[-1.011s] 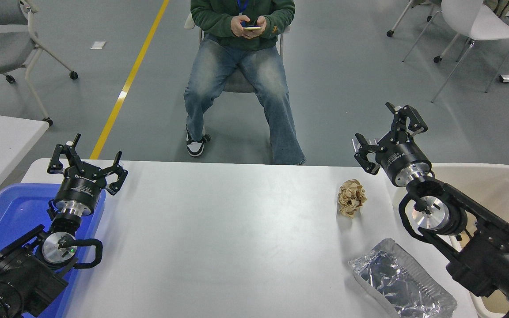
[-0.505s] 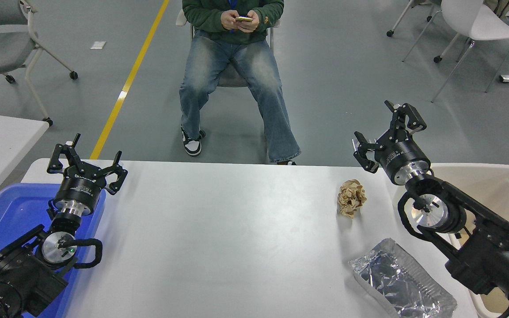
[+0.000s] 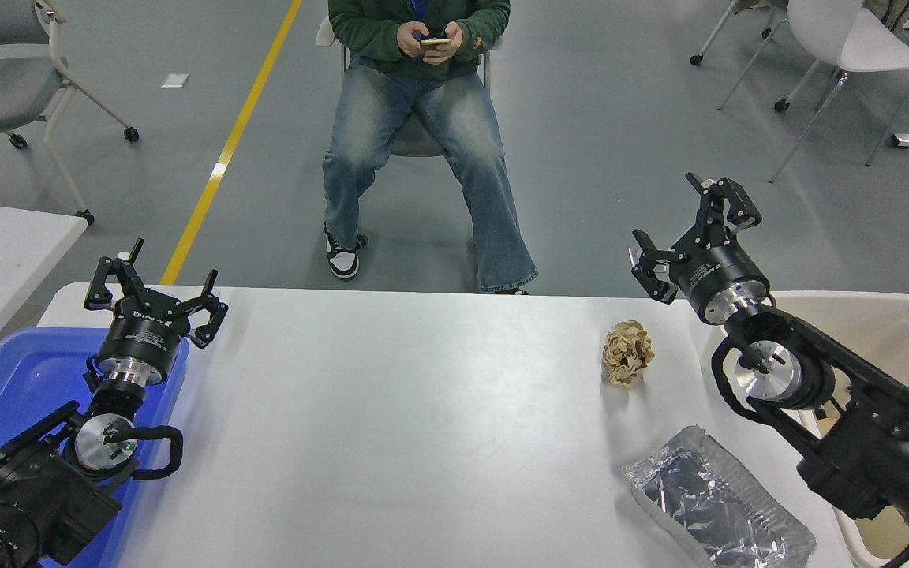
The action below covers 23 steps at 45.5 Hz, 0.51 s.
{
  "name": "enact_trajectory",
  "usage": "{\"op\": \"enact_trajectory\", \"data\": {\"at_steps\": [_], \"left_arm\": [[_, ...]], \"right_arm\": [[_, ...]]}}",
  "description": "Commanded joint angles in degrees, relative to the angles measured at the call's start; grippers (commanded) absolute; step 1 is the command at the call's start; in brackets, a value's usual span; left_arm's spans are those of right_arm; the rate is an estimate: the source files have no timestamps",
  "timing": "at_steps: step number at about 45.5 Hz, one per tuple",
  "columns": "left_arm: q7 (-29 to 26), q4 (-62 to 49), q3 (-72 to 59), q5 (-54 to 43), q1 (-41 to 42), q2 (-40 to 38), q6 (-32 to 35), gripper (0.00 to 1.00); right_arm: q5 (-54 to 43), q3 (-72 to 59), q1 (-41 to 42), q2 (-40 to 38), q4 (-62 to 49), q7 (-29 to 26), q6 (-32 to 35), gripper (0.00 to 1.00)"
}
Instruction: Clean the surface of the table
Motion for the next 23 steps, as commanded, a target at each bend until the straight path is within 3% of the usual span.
{"op": "enact_trajectory", "data": {"at_steps": [1, 10, 23], "left_arm": [[0.0, 0.0, 0.0, 0.0, 0.0, 0.0, 0.0, 1.00], [0.0, 0.0, 0.0, 0.0, 0.1, 0.0, -0.1, 1.00], [0.0, 0.0, 0.0, 0.0, 0.1, 0.0, -0.1, 1.00]], "right_arm": [[-0.1, -0.2, 0.2, -0.2, -0.5, -0.1, -0.3, 0.99], [-0.1, -1.1, 2.3, -0.2, -0.5, -0.5, -0.3, 0.99], [-0.8, -23.0, 12.4, -5.9, -0.5, -0.5, -3.6, 0.99]]}}
